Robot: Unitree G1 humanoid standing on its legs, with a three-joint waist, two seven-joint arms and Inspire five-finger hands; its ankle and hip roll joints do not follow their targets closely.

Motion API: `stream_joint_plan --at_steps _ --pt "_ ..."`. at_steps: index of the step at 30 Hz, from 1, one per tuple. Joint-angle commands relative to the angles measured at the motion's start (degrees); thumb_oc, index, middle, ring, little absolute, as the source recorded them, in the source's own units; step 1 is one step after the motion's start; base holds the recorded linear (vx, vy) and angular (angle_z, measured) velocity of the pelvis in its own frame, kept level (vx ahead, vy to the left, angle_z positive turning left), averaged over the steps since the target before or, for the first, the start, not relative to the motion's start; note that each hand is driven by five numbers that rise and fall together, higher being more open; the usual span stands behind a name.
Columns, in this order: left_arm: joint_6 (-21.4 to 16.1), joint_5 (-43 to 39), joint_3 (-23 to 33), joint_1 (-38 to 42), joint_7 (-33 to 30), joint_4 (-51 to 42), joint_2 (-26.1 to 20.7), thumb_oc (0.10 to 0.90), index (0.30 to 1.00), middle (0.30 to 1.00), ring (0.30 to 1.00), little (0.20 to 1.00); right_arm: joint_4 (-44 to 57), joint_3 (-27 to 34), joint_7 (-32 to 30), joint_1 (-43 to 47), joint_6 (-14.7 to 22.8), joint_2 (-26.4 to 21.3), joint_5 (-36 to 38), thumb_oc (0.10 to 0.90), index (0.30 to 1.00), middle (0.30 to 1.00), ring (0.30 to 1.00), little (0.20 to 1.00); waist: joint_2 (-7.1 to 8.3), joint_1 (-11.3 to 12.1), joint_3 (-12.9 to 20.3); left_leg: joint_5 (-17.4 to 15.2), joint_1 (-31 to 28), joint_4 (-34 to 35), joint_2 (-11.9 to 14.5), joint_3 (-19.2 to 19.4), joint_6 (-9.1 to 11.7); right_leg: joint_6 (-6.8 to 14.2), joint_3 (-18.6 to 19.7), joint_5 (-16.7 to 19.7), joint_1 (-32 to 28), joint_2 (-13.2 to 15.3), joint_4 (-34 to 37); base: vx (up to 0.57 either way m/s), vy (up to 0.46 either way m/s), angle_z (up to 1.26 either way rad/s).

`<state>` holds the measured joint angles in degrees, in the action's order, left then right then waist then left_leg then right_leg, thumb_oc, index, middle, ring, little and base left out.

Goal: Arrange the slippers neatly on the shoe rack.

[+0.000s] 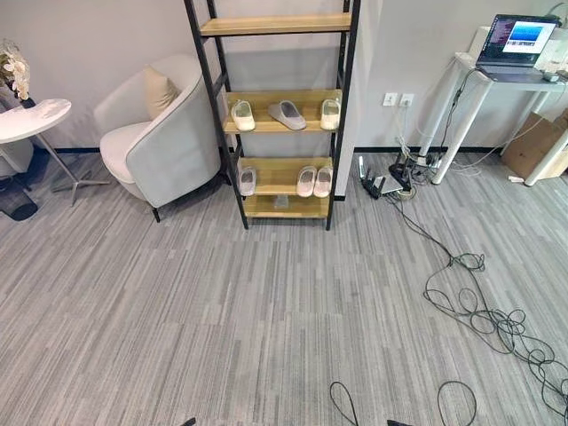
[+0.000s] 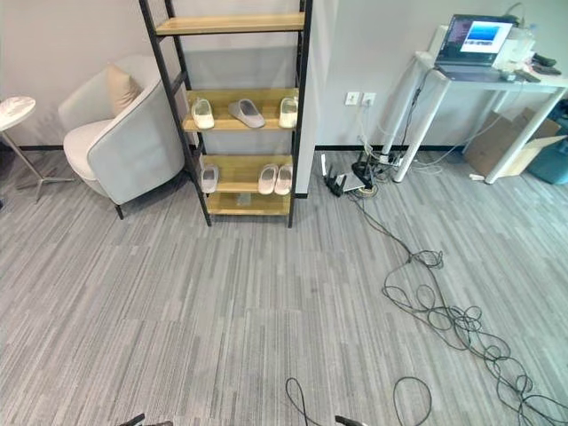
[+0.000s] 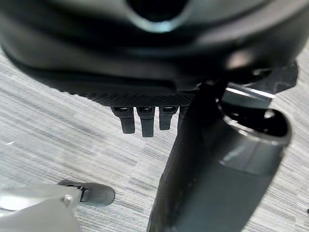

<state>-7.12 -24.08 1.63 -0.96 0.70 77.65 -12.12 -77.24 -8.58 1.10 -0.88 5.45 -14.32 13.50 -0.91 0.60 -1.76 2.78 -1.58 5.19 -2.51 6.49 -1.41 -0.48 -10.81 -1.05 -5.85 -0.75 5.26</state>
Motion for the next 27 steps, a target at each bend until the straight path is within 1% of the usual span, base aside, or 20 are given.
stream_joint_plan --at_steps 1,6,11,13,14,15,16,17,18,19,20,21,22,23,25,26,27 --pt "-1.30 2.16 -1.60 2.91 0.34 2.64 -0.49 0.800 0.900 0.900 0.900 0.900 -0.88 -0.49 -0.29 -1.42 0.21 -1.11 0.42 0.800 0.900 0.900 0.900 0.900 0.76 0.20 2.34 -1.49 -0.50 -0.19 3.52 2.42 4.59 8.30 0.32 -0.21 1.35 4.48 -0.26 0.00 0.000 0.00" --pt "-1.27 1.66 -1.32 2.84 0.09 2.35 -0.19 0.800 0.900 0.900 0.900 0.900 -1.34 -0.40 -0.39 -1.65 -0.11 -1.01 -0.11 0.800 0.900 0.900 0.900 0.900 0.63 0.32 1.99 -1.77 -0.88 -0.19 3.58 2.53 4.56 8.34 0.12 -0.35 1.13 4.59 -0.26 0.01 -0.008 0.00" --pt "-0.71 0.14 -1.88 3.37 0.78 2.89 0.83 0.800 0.900 0.900 0.900 0.900 -1.51 -1.41 0.84 -1.37 -0.69 0.22 0.18 0.800 0.900 0.900 0.900 0.900 0.50 0.04 0.69 -1.92 -1.44 -0.19 3.73 2.50 4.42 7.82 -0.26 -0.31 0.52 4.49 -0.54 0.03 -0.058 0.00" --pt "-0.72 -0.93 -2.78 4.51 0.95 2.24 1.22 0.800 0.900 0.900 0.900 0.900 -1.12 -2.47 0.81 -0.28 -0.76 -0.29 -0.99 0.800 0.900 0.900 0.900 0.900 0.24 0.23 -1.14 -1.48 -1.57 -0.19 3.99 2.09 4.38 7.10 -0.69 -1.33 2.07 4.46 -3.30 -0.02 -0.091 0.00" --pt "-0.75 -1.40 -3.29 4.93 1.05 1.90 1.38 0.800 0.900 0.900 0.900 0.900 -0.85 -3.12 0.83 0.24 -0.80 -0.50 -1.77 0.800 0.900 0.900 0.900 0.900 0.33 0.38 -2.16 -1.98 -0.60 -2.25 4.08 1.91 4.46 6.80 -0.69 -1.71 2.58 4.61 -4.23 -0.05 -0.122 0.00" --pt "-0.92 -1.55 -3.84 5.29 1.15 1.61 1.44 0.800 0.900 0.900 0.900 0.900 -0.55 -3.61 0.96 0.70 -0.77 -0.77 -2.49 0.800 0.900 0.900 0.900 0.900 0.70 0.47 -3.30 -3.53 1.57 -6.86 4.28 1.90 4.80 6.43 -0.79 -2.07 3.25 5.00 -5.17 -0.06 -0.072 0.02" --pt "-0.92 -1.56 -3.84 5.32 1.15 1.62 1.44 0.800 0.900 0.900 0.900 0.900 -0.56 -3.60 0.97 0.73 -0.77 -0.76 -2.49 0.800 0.900 0.900 0.900 0.900 0.68 0.42 -3.23 -3.76 1.90 -7.31 4.34 1.84 4.81 6.41 -0.84 -2.11 3.40 4.99 -5.26 -0.02 -0.120 0.12" --pt "-0.94 -1.76 -4.65 5.53 1.37 0.76 1.49 0.800 0.900 0.900 0.900 0.900 -0.04 -4.07 1.19 0.75 -0.74 -1.14 -3.30 0.800 0.900 0.900 0.900 0.900 1.19 0.81 -4.83 -4.05 6.26 -15.94 5.59 2.80 6.09 5.32 -1.24 -3.44 3.14 5.48 -6.12 0.06 -0.141 0.20" --pt "-1.07 -1.54 -5.09 6.04 1.15 0.41 1.44 0.800 0.900 0.900 0.900 0.900 -0.08 -4.22 1.29 1.02 -0.78 -1.41 -3.78 0.800 0.900 0.900 0.900 0.900 1.64 0.88 -5.80 -2.41 9.41 -21.52 6.67 4.28 7.04 4.84 -1.80 -3.86 2.68 5.88 -6.18 0.10 -0.180 0.28" --pt "-0.97 -1.19 -5.40 6.45 0.93 0.34 1.42 0.800 0.900 0.900 0.900 0.900 -0.41 -4.25 1.25 1.30 -1.12 -1.81 -4.13 0.800 0.900 0.900 0.900 0.900 1.82 0.87 -6.38 -0.27 12.20 -25.41 8.48 6.11 7.74 4.34 -2.38 -4.43 2.14 5.83 -5.97 0.18 -0.132 0.47" --pt "-0.99 -0.67 -5.74 6.64 0.77 0.50 1.33 0.800 0.900 0.900 0.900 0.900 -1.03 -4.33 1.19 1.18 -1.49 -2.16 -4.40 0.800 0.900 0.900 0.900 0.900 1.89 0.91 -6.38 0.30 14.34 -25.72 10.33 8.75 7.64 4.11 -3.32 -5.18 1.13 5.60 -5.28 0.24 -0.081 0.70" --pt "-0.81 -0.11 -5.69 6.55 0.86 0.64 1.30 0.800 0.900 0.900 0.900 0.900 -1.40 -4.20 1.13 1.11 -1.73 -2.38 -4.35 0.800 0.900 0.900 0.900 0.900 2.02 1.25 -6.23 -0.14 15.70 -24.35 10.84 10.82 7.21 4.13 -3.73 -5.71 0.01 5.39 -4.63 0.36 -0.042 0.56" --pt "-0.62 0.51 -5.72 6.22 0.98 1.00 1.20 0.800 0.900 0.900 0.900 0.900 -1.73 -4.00 1.11 0.93 -1.75 -2.52 -4.04 0.800 0.900 0.900 0.900 0.900 1.99 1.64 -5.95 -1.38 16.51 -22.34 10.55 11.38 7.44 4.54 -3.54 -6.72 -1.53 4.98 -3.71 0.39 0.030 0.35" --pt "-0.66 1.26 -5.59 5.56 1.02 1.54 1.18 0.800 0.900 0.900 0.900 0.900 -1.74 -3.71 1.19 0.88 -1.73 -2.37 -3.34 0.800 0.900 0.900 0.900 0.900 1.98 2.34 -5.74 0.59 17.31 -18.16 9.66 12.45 6.60 4.91 -3.79 -6.65 -2.46 4.73 -2.61 0.42 0.070 0.24" --pt "-0.48 1.13 -5.50 5.04 1.06 2.39 1.09 0.800 0.900 0.900 0.900 0.900 -1.60 -3.48 1.57 1.01 -1.65 -1.99 -2.57 0.800 0.900 0.900 0.900 0.900 1.96 3.81 -5.28 2.31 19.78 -11.82 8.56 11.41 7.06 5.68 -3.45 -7.78 -4.53 4.49 -1.64 0.42 0.121 0.17" --pt "-0.22 0.76 -4.54 3.78 1.69 3.07 1.41 0.800 0.900 0.900 0.900 0.900 -1.87 -3.43 2.18 0.63 -1.69 -1.45 -2.70 0.800 0.900 0.900 0.900 0.900 1.80 4.27 -3.96 2.80 18.10 -7.91 8.27 10.81 6.60 6.57 -3.29 -8.19 -5.66 4.24 -1.17 0.31 0.102 -0.18" --pt "-0.22 0.76 -4.55 3.77 1.69 3.07 1.43 0.800 0.900 0.900 0.900 0.900 -1.87 -3.42 2.18 0.62 -1.69 -1.47 -2.69 0.800 0.900 0.900 0.900 0.900 1.72 4.35 -3.82 2.96 18.19 -7.74 8.36 10.86 6.60 6.55 -3.21 -8.08 -5.46 4.16 -1.16 0.34 0.107 -0.29"
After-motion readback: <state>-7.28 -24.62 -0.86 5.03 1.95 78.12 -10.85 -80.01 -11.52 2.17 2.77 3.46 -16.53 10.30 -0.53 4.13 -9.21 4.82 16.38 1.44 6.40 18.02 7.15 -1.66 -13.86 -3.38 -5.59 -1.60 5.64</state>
